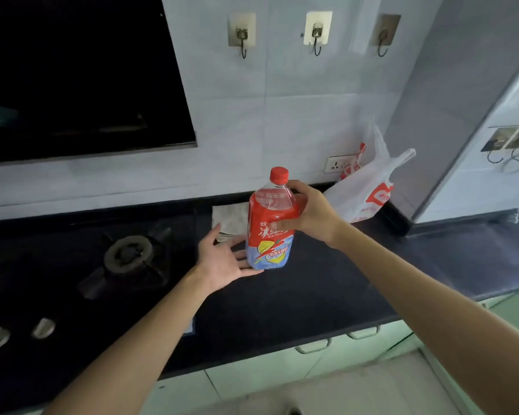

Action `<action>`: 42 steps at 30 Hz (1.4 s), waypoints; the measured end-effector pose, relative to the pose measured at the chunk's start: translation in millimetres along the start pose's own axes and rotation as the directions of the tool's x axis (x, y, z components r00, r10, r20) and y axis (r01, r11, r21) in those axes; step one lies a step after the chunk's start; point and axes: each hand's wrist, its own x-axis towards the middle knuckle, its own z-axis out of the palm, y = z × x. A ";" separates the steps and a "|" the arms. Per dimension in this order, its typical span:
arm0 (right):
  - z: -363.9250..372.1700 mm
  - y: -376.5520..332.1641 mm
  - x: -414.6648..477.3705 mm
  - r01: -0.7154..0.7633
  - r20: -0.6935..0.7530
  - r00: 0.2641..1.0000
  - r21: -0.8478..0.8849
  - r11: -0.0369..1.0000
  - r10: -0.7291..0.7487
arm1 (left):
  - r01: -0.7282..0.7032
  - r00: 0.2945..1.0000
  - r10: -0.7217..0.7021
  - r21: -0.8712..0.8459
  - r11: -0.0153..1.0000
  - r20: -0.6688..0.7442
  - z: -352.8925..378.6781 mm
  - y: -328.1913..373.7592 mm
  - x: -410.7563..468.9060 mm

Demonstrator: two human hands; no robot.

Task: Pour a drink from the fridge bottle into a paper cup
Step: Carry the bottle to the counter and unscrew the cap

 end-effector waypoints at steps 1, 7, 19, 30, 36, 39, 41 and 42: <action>1.3 7.6 1.2 -0.006 0.005 1.000 -0.006 1.000 0.006 | 0.005 1.000 -0.005 -0.013 1.000 -0.006 -4.4 -3.9 5.2; 6.9 55.0 14.2 -0.029 0.057 0.998 -0.040 0.999 0.031 | -0.002 0.991 -0.012 -0.106 0.994 -0.130 -19.5 -35.1 36.2; 24.7 125.6 16.0 0.000 0.194 0.981 -0.043 0.999 0.008 | -0.048 0.948 -0.015 -0.191 0.980 -0.317 -41.4 -86.1 61.9; 62.0 134.8 -6.4 -0.030 0.217 0.976 0.062 0.998 0.016 | 0.006 0.935 -0.075 -0.196 0.981 -0.347 -86.5 -92.7 46.4; 76.4 130.2 -7.9 -0.026 0.197 0.980 0.039 0.999 0.018 | 0.001 0.942 -0.063 -0.185 0.983 -0.330 -101.8 -87.7 40.6; 81.1 131.3 -8.7 -0.008 0.183 0.983 0.010 1.000 0.006 | -0.012 0.938 -0.028 -0.112 0.994 -0.346 -103.0 -85.6 38.1; 84.3 133.4 -10.3 -0.003 0.173 0.985 0.005 1.000 0.002 | -0.021 0.933 0.012 -0.023 1.000 -0.360 -101.1 -85.7 36.0; 86.2 134.9 -11.0 0.002 0.171 0.985 -0.002 1.000 -0.001 | -0.035 0.930 0.042 0.024 0.999 -0.366 -99.5 -86.3 35.0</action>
